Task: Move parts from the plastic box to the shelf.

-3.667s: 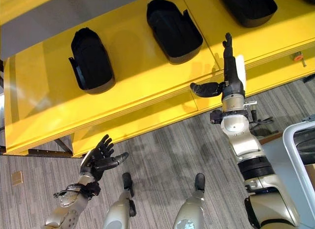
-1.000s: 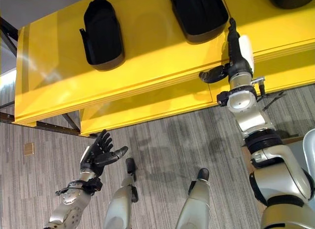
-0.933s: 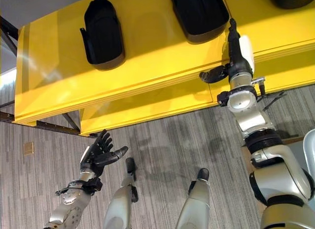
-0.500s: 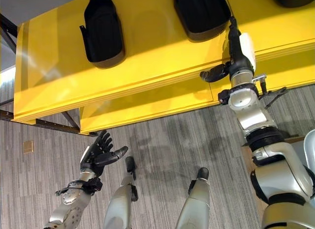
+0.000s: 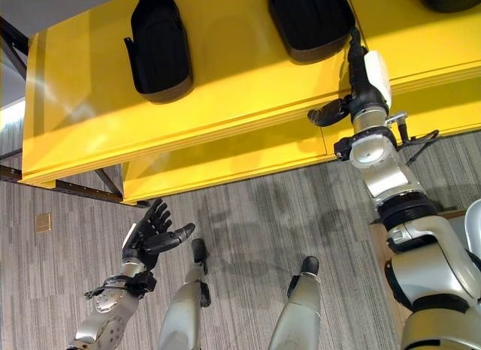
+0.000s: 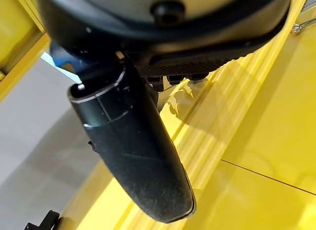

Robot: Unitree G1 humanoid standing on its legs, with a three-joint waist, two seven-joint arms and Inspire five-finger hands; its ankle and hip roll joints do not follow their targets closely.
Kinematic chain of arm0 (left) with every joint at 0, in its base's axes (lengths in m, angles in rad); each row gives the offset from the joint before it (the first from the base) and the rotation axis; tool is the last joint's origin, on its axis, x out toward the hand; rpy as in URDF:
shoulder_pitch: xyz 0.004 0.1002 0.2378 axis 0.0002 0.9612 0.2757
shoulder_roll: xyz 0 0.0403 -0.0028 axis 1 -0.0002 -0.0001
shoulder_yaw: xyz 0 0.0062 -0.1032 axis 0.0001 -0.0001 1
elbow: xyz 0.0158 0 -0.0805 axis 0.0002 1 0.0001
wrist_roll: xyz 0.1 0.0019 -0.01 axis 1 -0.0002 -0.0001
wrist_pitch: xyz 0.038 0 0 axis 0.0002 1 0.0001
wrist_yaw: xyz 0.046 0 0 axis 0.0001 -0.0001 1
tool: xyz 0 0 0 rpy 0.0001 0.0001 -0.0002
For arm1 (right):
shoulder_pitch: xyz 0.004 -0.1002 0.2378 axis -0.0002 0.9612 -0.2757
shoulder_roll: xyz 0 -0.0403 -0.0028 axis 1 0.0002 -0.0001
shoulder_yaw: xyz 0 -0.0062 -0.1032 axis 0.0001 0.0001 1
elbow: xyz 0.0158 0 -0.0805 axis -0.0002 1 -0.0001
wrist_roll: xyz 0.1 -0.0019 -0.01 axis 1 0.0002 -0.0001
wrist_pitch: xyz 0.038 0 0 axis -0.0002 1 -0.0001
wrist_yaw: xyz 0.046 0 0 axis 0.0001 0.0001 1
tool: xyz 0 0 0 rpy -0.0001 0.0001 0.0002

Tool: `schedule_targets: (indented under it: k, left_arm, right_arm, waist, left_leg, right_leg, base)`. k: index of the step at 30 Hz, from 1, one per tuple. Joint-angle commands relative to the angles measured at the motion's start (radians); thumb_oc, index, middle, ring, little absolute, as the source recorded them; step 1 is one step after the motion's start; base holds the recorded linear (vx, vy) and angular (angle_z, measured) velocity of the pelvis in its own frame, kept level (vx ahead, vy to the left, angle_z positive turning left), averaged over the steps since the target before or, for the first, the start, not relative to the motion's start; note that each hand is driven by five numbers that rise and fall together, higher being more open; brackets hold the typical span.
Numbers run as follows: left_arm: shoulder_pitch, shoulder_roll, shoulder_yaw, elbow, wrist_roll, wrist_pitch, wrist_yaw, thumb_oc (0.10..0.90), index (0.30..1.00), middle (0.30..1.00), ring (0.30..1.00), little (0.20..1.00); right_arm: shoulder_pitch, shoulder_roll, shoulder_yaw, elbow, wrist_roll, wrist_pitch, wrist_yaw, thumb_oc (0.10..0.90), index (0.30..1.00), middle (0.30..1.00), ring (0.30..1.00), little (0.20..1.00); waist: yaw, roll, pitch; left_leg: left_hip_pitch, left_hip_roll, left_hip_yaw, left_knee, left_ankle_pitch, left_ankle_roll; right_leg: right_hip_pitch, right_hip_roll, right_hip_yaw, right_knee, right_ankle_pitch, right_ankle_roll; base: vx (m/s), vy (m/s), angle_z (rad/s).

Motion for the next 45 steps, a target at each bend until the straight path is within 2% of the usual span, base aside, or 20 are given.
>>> schedule_targets:
  k: [1,38,45]
  left_arm:
    - [-0.061,0.064,0.041,-0.092,-0.012,-0.113,0.003,0.900,1.000,1.000,1.000,1.000]
    - [-0.049,0.058,0.056,-0.093,-0.022,-0.118,0.008,0.900,1.000,1.000,1.000,1.000]
    - [-0.049,0.056,0.062,-0.095,-0.020,-0.120,0.017,0.900,1.000,1.000,1.000,1.000]
  right_arm:
    - [-0.222,-0.016,0.022,-0.011,-0.015,-0.056,0.003,0.900,1.000,1.000,1.000,1.000]
    - [-0.222,0.002,0.035,0.002,-0.034,-0.048,0.011,0.900,1.000,1.000,1.000,1.000]
    - [-0.230,-0.014,0.006,-0.026,-0.044,-0.053,-0.031,0.900,1.000,1.000,1.000,1.000]
  waist:
    - [0.033,-0.121,0.046]
    - [0.040,-0.138,0.055]
    - [0.033,-0.142,0.052]
  left_leg:
    - [0.120,-0.006,-0.006,-0.082,-0.002,-0.173]
    - [0.126,-0.009,-0.007,-0.082,-0.004,-0.170]
    - [0.130,-0.008,-0.006,-0.082,-0.005,-0.170]
  right_leg:
    - [0.097,0.071,-0.117,-0.151,0.160,-0.078]
    - [0.110,0.071,-0.128,-0.164,0.172,-0.077]
    - [0.114,0.072,-0.124,-0.170,0.174,-0.077]
  base:
    - [0.00,0.000,0.00]
    - [0.00,0.000,0.00]
    - [0.00,0.000,0.00]
